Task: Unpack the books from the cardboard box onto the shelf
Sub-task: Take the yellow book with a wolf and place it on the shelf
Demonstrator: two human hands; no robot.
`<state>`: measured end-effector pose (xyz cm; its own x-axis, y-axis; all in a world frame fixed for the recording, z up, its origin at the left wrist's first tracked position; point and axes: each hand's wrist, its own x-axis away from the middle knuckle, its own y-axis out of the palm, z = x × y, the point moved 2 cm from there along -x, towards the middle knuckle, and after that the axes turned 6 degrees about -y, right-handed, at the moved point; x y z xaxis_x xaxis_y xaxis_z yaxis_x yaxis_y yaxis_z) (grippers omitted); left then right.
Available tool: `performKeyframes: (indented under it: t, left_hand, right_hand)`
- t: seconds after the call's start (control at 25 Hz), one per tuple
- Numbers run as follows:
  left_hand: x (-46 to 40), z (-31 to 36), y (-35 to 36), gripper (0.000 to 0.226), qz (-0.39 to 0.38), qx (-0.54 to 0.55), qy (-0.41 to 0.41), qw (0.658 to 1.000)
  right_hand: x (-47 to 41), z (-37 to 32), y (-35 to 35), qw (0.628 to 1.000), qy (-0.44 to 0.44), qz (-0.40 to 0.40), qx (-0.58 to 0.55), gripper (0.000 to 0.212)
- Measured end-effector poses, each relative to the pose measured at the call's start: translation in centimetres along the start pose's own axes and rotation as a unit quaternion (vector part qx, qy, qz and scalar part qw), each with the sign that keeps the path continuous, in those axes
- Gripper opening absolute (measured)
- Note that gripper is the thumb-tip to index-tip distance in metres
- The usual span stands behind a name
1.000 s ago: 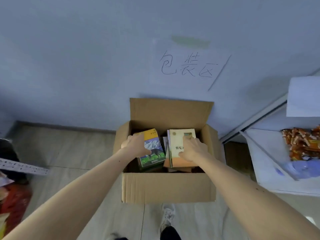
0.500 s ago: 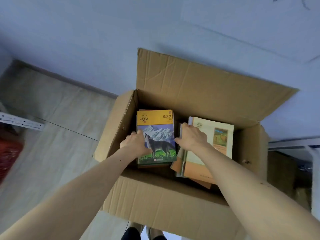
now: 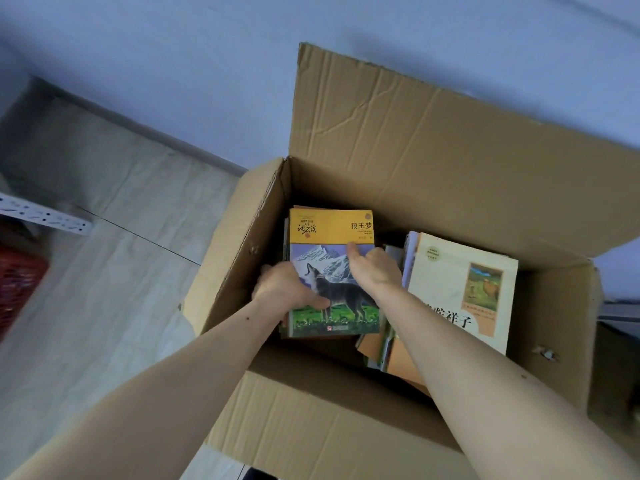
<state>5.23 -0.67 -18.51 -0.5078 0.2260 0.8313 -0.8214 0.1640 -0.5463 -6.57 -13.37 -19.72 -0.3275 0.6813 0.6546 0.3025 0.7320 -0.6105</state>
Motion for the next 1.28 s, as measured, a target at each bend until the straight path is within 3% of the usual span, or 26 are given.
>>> performKeyframes:
  t: [0.16,0.36,0.56,0.68,0.84,0.96,1.2,1.28]
  left_hand:
    - [1.2,0.0,0.3,0.117,-0.02,0.166,-0.037,0.985]
    - [4.5,-0.1,-1.6,0.102,-0.043,0.251,-0.008,0.967]
    - [11.1,-0.7,-6.6,0.09,-0.064,0.293,0.066,0.952]
    - [16.4,-2.0,-10.9,0.074,-0.046,0.349,0.129,0.927]
    - [24.6,-5.4,-17.8,0.085,0.01,0.416,0.161,0.895]
    - [30.3,-10.1,-23.1,0.09,0.058,0.452,0.162,0.875]
    - [42.3,-25.0,-31.1,0.099,0.192,0.49,0.169,0.834]
    - [46.5,-31.8,-33.0,0.087,0.232,0.503,0.178,0.814]
  right_hand:
    - [0.1,0.2,-0.4,0.994,0.066,0.008,-0.084,0.064]
    - [3.0,-0.5,-2.2,0.985,0.099,0.028,-0.136,0.104]
    - [8.7,-4.7,-7.8,0.956,0.083,0.033,-0.278,0.13]
    - [13.5,-9.6,-11.7,0.949,-0.009,0.021,-0.314,0.114]
    - [21.0,-19.0,-15.4,0.944,-0.145,-0.005,-0.297,0.124]
    - [27.4,-26.6,-15.9,0.929,-0.224,-0.033,-0.293,0.097]
    - [41.9,-40.9,-10.2,0.893,-0.356,-0.101,-0.257,0.075]
    - [48.1,-45.5,-6.3,0.874,-0.402,-0.128,-0.242,0.063]
